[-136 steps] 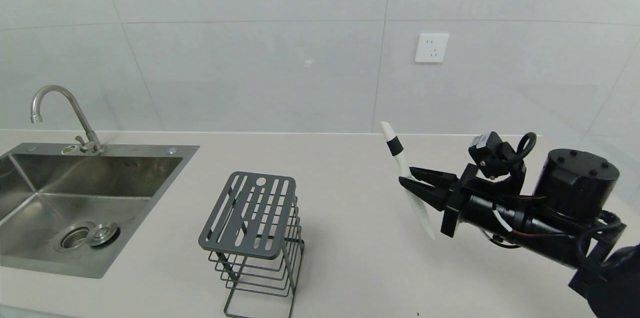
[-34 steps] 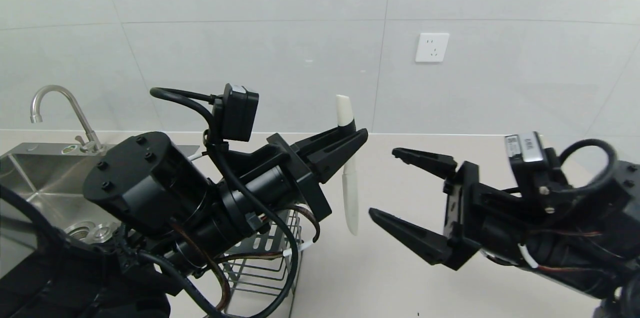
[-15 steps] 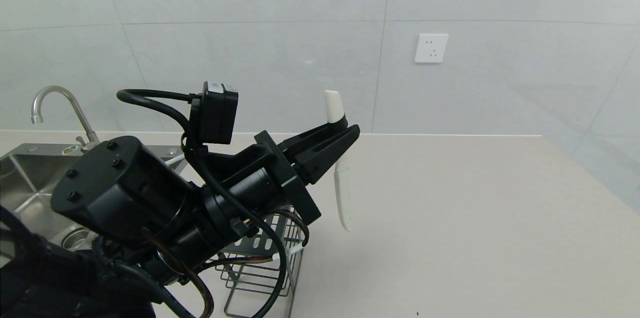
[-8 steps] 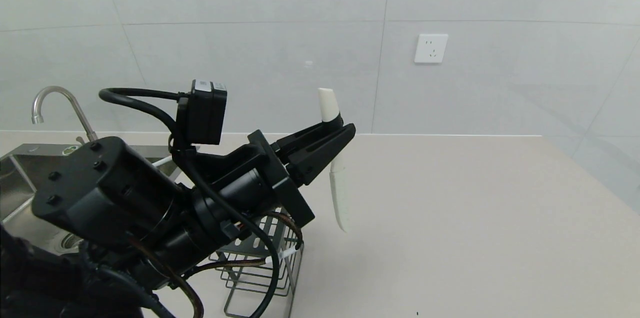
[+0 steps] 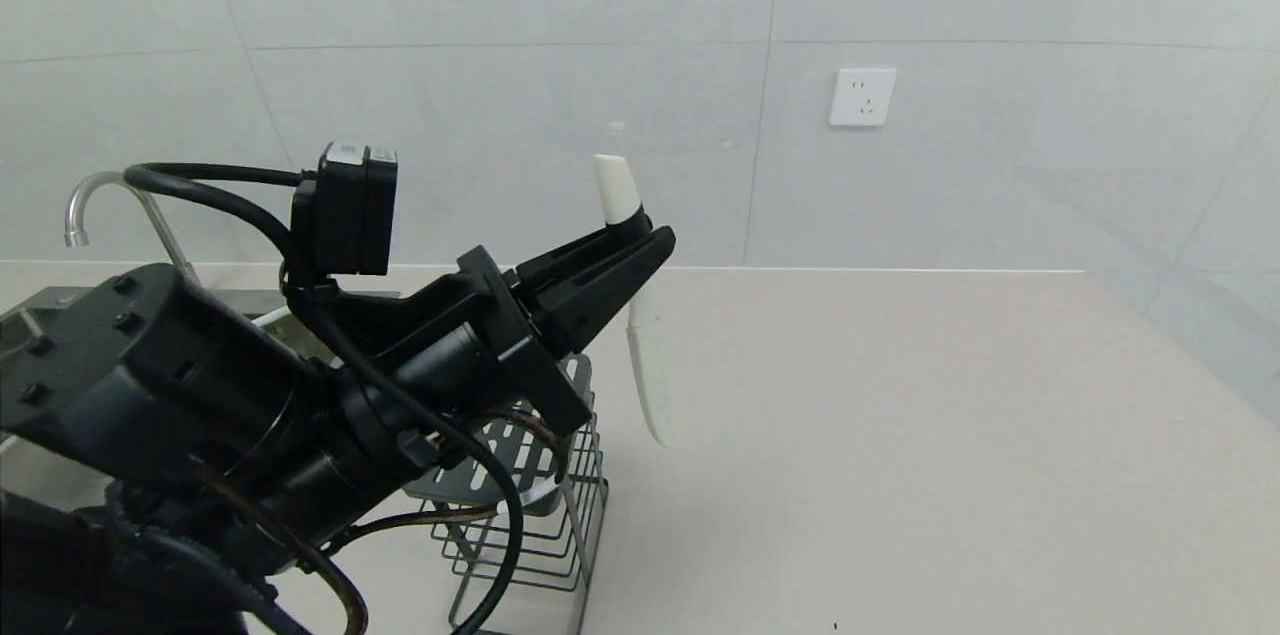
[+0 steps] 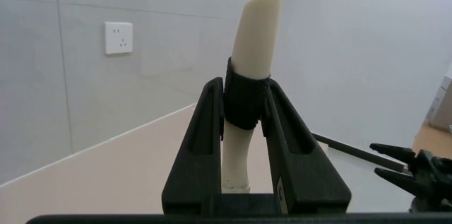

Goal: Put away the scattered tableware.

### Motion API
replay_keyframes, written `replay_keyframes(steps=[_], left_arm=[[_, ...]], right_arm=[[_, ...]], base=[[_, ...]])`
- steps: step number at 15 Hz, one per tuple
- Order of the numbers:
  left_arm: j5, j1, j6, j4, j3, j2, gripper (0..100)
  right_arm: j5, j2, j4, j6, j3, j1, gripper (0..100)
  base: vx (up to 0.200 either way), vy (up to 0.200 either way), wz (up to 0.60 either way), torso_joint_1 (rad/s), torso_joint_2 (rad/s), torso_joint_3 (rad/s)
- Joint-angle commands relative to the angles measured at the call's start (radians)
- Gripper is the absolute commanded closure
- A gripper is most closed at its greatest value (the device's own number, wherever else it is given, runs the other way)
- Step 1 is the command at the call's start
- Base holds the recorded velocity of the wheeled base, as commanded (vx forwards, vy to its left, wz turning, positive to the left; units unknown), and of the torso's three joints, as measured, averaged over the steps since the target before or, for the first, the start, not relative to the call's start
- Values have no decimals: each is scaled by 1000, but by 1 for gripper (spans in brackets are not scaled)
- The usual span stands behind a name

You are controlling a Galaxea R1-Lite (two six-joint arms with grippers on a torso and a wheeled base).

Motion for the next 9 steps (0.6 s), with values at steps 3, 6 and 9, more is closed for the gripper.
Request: replay_keyframes(steps=[3, 6, 9], left_arm=[[-1, 41, 30, -1, 1, -26, 100], [-1, 41, 33, -1, 22, -66, 100], [-1, 67, 68, 0, 88, -116, 100]], right_arm=[[-12, 3, -1, 16, -2, 1, 0], [-12, 3, -1, 17, -2, 1, 0], [-12, 3, -1, 17, -2, 1, 0]], base=[[0, 0, 0, 0, 0, 0], [0, 0, 0, 0, 0, 0], [0, 0, 0, 0, 0, 0]])
